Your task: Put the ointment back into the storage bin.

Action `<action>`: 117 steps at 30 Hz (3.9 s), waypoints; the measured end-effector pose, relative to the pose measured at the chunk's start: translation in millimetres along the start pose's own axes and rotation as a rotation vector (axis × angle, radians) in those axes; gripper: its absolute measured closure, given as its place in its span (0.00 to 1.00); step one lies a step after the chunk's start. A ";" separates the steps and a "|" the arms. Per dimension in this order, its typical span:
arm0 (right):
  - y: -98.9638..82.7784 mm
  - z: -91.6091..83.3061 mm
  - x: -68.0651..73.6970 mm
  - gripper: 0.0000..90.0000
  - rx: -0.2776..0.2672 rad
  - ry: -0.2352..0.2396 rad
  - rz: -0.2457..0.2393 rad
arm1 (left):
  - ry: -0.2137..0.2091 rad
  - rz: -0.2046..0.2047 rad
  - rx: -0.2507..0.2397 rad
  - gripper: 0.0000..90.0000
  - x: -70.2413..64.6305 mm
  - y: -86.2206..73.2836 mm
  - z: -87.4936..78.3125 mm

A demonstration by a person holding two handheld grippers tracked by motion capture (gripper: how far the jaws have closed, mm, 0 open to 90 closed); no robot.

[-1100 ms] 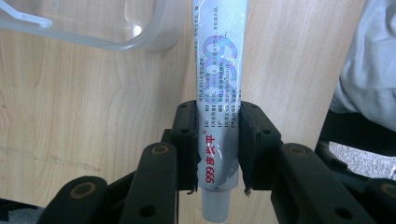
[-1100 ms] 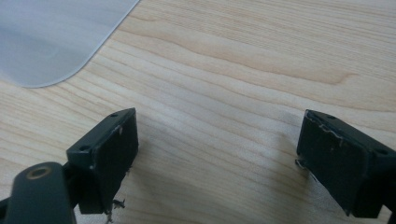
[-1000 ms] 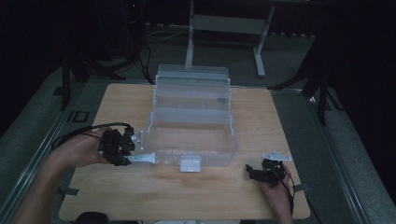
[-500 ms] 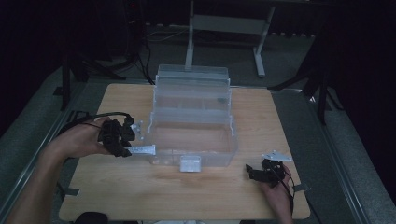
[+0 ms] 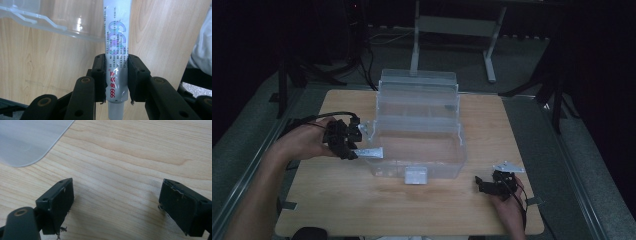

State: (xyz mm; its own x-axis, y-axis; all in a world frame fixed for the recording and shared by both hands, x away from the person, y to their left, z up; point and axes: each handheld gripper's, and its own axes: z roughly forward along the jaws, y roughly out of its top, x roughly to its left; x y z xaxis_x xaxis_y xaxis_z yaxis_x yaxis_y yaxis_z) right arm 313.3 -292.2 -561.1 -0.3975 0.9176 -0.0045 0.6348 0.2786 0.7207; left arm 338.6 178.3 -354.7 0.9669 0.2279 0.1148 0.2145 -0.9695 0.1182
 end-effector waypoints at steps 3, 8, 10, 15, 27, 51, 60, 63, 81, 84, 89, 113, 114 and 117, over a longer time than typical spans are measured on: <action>0.0 0.0 0.0 0.14 0.000 0.000 0.000 | -0.002 -0.002 -0.008 0.78 3.1 3.1 1.2; 0.0 0.0 0.1 0.14 0.000 0.000 0.001 | 0.001 -0.003 -0.001 0.78 6.1 7.2 2.6; 0.0 0.0 0.0 0.14 0.000 0.000 0.000 | 0.006 0.000 -0.004 0.78 7.9 11.3 2.6; 0.0 0.1 0.1 0.14 -0.001 -0.001 0.000 | 0.009 0.009 -0.005 0.78 10.9 17.0 3.6; 0.0 0.1 0.1 0.14 -0.001 0.000 0.000 | 0.024 0.017 -0.036 0.79 16.3 25.2 4.8; 0.0 0.1 0.1 0.14 -0.001 0.000 0.000 | 0.003 0.033 -0.044 0.79 22.2 42.7 19.8; 0.0 0.1 0.1 0.14 -0.001 0.000 0.001 | 0.003 0.038 -0.026 0.79 22.6 46.8 25.5; 0.0 0.1 0.1 0.14 -0.001 0.000 0.000 | 0.004 0.041 -0.019 0.79 22.5 48.1 27.0; -0.1 0.1 0.1 0.14 -0.001 0.000 0.000 | -0.011 0.054 -0.007 0.79 24.6 57.6 36.5; 0.0 0.0 0.1 0.14 -0.001 0.000 0.000 | -0.011 0.061 0.000 0.79 24.2 61.0 37.8; 0.0 0.0 0.1 0.14 -0.001 0.000 0.001 | -0.013 0.065 0.003 0.79 24.4 64.3 39.8; -0.1 0.1 0.1 0.14 -0.001 0.000 0.000 | -0.066 0.055 0.019 0.63 28.3 76.9 60.6; -0.1 0.1 0.1 0.14 -0.001 0.000 0.000 | -0.070 0.042 0.031 0.59 29.5 76.6 61.3; -0.2 -0.1 0.3 0.14 -0.001 0.002 0.000 | -0.061 0.035 0.031 0.58 30.1 74.1 59.6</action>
State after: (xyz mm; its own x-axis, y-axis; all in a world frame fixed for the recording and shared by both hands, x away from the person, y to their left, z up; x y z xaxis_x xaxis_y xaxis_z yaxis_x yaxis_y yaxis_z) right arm 313.0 -292.0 -561.2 -0.3986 0.9171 -0.0030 0.6344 0.2781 0.7213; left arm 391.9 108.0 -401.3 0.9803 0.1888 0.0575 0.1836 -0.9793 0.0849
